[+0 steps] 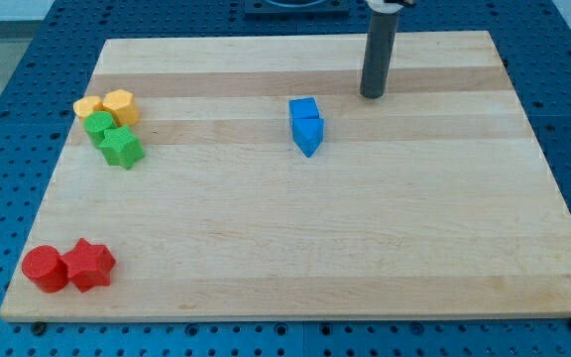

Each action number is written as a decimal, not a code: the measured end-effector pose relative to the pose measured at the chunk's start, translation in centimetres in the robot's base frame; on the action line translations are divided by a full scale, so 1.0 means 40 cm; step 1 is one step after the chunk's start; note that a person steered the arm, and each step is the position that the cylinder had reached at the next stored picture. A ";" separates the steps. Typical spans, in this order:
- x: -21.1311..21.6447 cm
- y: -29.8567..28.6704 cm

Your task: Slide the blue cube along with blue triangle a bit down

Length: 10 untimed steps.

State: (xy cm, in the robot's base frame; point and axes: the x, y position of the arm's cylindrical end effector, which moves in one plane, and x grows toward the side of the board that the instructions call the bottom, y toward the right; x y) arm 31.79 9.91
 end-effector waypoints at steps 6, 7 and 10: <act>0.104 -0.178; 0.084 -0.173; 0.146 -0.160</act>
State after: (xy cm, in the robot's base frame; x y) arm 37.63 3.53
